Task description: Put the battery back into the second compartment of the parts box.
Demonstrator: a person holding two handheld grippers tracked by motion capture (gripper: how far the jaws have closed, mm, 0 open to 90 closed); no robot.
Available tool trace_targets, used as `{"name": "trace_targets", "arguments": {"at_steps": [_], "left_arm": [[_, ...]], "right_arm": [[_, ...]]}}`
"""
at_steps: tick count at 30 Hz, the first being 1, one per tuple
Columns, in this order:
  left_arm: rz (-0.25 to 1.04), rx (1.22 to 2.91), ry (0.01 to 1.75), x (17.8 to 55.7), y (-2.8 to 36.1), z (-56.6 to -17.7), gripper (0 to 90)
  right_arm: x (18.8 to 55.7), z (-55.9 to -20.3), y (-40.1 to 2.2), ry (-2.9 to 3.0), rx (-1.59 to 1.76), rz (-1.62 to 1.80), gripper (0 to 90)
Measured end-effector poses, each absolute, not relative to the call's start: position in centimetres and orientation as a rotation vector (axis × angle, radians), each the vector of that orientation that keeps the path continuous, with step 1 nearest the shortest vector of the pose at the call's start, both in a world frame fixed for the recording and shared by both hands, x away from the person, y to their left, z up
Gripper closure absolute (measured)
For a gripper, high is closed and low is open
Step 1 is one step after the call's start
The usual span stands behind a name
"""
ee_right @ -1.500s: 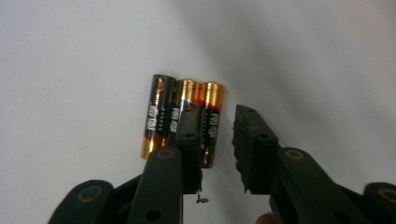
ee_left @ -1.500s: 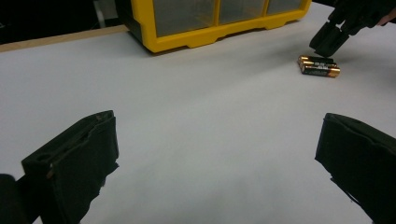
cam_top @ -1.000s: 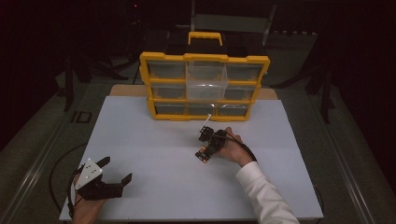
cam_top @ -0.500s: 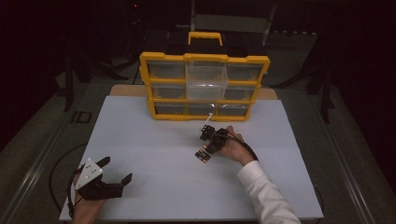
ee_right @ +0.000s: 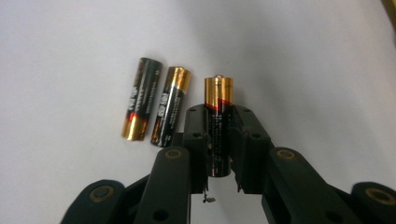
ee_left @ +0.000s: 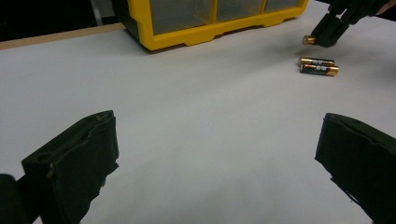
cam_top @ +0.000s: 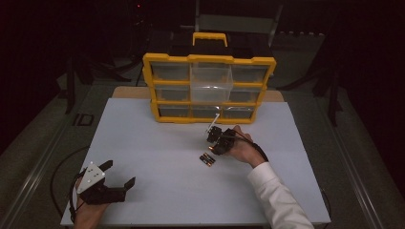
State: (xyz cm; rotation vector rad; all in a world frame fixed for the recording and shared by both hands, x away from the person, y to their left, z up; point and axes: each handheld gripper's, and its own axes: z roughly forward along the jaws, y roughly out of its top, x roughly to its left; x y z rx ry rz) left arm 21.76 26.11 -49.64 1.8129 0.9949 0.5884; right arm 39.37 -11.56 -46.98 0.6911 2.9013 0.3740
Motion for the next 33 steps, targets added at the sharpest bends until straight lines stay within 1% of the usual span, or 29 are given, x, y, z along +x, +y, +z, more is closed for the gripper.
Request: {"name": "trace_targets", "arguments": {"at_steps": [4,5,14,16,18,33], "left_arm": [[0.589,1.811,0.994,21.7,26.1,-49.6,0.1],[0.587,1.809,0.994,21.7,26.1,-49.6,0.1],[0.584,1.811,0.993,21.7,26.1,-49.6,0.1],[0.582,1.811,0.994,21.7,26.1,-49.6,0.1],[0.582,1.811,0.994,21.7,26.0,-49.6,0.1],[0.576,1.811,0.995,21.8,26.0,-49.7,0.1]], "right_arm": [[39.1,-46.3,-11.6,2.909,0.646,0.377,76.7],[38.9,-45.6,-11.7,2.907,0.585,0.379,76.7],[38.2,-42.4,-11.9,2.913,0.555,0.457,76.6],[38.1,-42.1,-11.9,2.913,0.556,0.463,76.6],[38.1,-41.1,-12.0,2.924,0.543,0.5,76.6],[38.4,-36.8,-12.0,2.934,0.479,0.607,76.6]]}}
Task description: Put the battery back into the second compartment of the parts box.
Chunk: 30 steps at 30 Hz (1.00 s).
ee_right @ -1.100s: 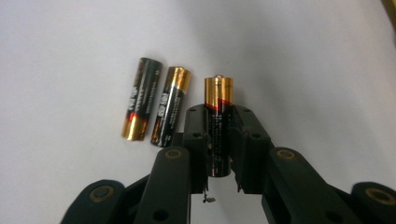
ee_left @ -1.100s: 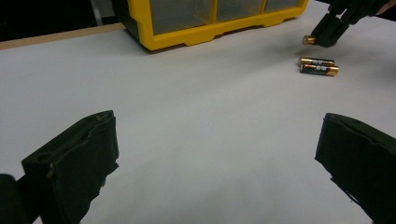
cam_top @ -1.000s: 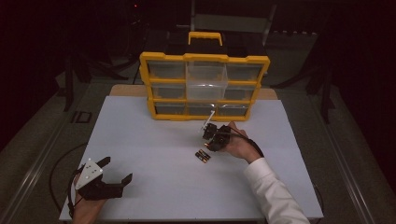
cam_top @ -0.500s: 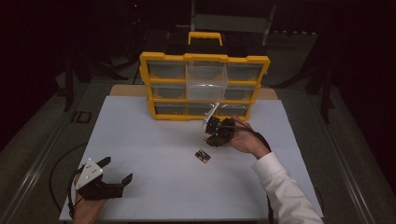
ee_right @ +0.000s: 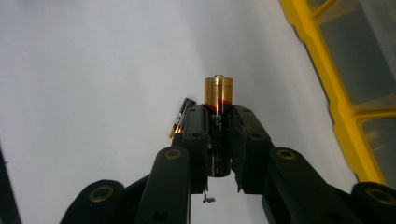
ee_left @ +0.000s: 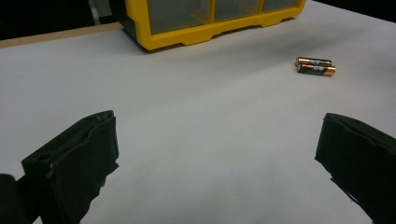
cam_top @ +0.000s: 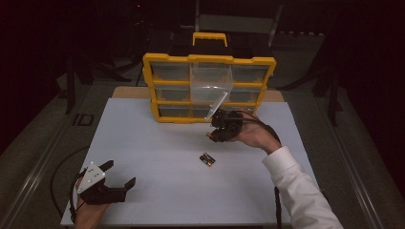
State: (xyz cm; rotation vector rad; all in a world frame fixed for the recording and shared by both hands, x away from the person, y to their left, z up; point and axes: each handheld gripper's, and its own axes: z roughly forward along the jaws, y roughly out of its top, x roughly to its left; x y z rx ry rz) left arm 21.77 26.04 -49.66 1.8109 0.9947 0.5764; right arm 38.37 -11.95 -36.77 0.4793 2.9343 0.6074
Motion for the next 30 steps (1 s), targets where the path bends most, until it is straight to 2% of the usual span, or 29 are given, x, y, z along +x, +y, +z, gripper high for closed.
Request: {"name": "trace_targets", "arguments": {"at_steps": [30], "left_arm": [[0.574,1.812,0.997,21.8,26.1,-49.7,0.1]], "right_arm": [[40.4,-25.8,-12.0,2.875,0.424,0.734,76.6]]}}
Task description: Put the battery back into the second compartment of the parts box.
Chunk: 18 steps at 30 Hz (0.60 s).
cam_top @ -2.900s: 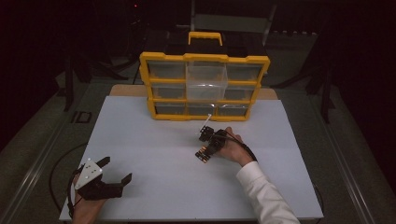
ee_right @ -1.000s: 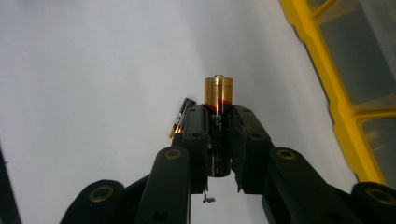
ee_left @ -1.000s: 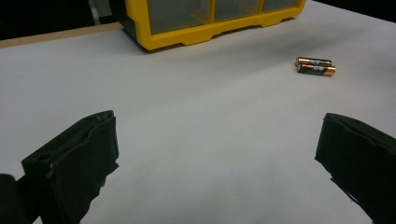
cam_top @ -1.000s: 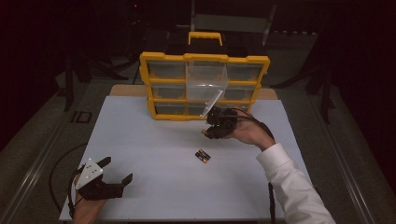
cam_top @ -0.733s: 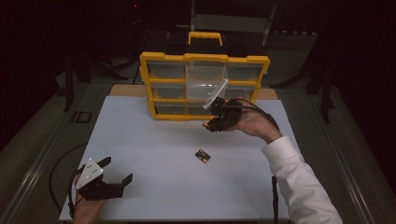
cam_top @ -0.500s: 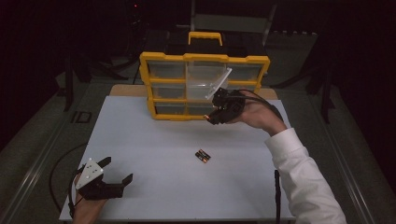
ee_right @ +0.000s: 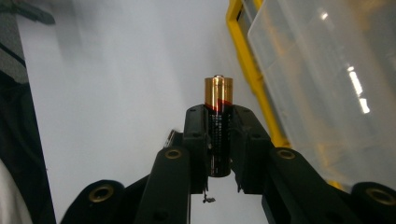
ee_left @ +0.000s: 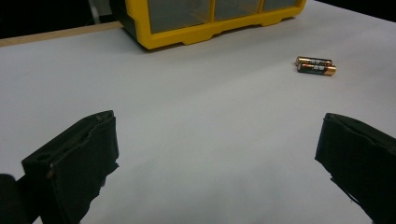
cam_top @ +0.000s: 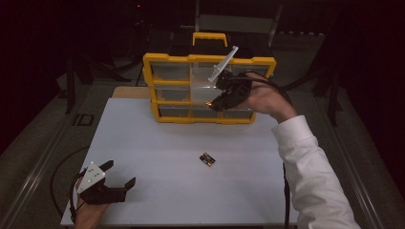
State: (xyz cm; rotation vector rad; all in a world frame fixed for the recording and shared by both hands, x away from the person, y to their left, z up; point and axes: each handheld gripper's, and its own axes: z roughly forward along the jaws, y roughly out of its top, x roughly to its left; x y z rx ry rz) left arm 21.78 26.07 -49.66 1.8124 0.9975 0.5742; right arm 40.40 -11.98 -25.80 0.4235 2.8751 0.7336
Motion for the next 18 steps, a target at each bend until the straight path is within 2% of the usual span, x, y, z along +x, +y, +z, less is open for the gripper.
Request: {"name": "trace_targets", "arguments": {"at_steps": [10,18], "left_arm": [[0.573,1.812,0.996,21.8,26.1,-49.7,0.1],[0.57,1.816,0.998,21.7,26.1,-49.6,0.1]], "right_arm": [[41.0,-22.7,-11.5,2.813,0.439,0.84,76.6],[42.5,-21.0,-11.9,2.736,0.572,0.906,76.6]]}}
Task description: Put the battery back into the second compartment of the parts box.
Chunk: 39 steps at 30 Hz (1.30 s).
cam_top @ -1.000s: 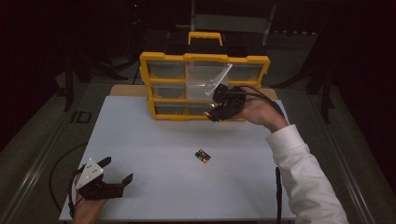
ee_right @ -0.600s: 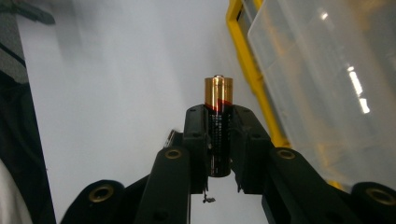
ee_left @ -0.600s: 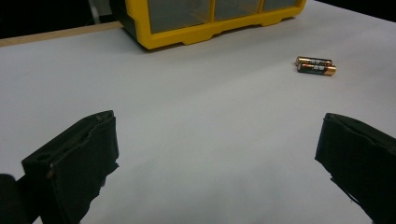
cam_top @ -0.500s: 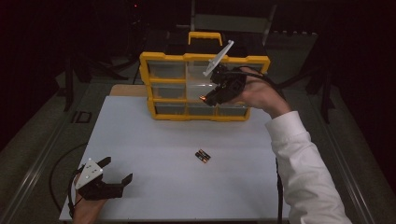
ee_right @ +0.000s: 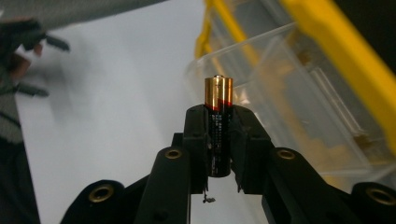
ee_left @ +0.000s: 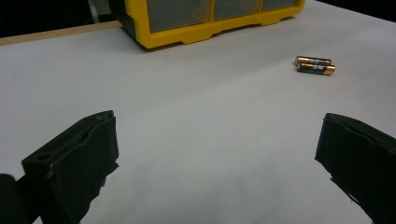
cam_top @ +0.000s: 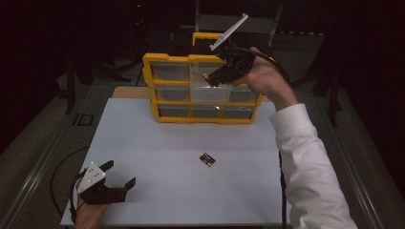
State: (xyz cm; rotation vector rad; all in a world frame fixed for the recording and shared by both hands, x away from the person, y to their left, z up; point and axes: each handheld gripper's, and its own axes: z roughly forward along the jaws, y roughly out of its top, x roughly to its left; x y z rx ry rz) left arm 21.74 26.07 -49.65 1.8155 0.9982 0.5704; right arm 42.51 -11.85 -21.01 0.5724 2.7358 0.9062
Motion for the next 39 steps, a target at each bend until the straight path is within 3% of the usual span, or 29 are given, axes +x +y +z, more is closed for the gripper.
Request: {"name": "trace_targets", "arguments": {"at_steps": [15,16,17,20,24,27,39], "left_arm": [[0.572,1.824,1.012,21.8,26.0,-49.7,0.1],[0.572,1.828,1.013,21.8,26.0,-49.8,0.2],[0.572,1.827,1.013,21.8,26.0,-49.8,0.2],[0.571,1.825,1.016,21.8,26.0,-49.8,0.1],[0.571,1.825,1.017,21.8,26.1,-49.8,0.2],[0.569,1.826,1.017,21.8,26.0,-49.8,0.1],[0.572,1.823,1.018,21.8,26.0,-49.8,0.2]], "right_arm": [[44.4,-21.6,-12.8,2.649,0.731,0.893,75.5],[44.4,-21.7,-12.8,2.637,0.741,0.885,68.9],[44.4,-21.7,-12.9,2.633,0.756,0.908,49.4],[44.4,-21.7,-13.1,2.618,0.771,0.925,30.0],[43.8,-21.3,-13.4,2.612,0.75,0.926,25.9],[42.9,-21.3,-13.4,2.598,0.726,0.887,14.6],[40.3,-23.0,-13.7,2.644,0.671,0.875,9.7]]}}
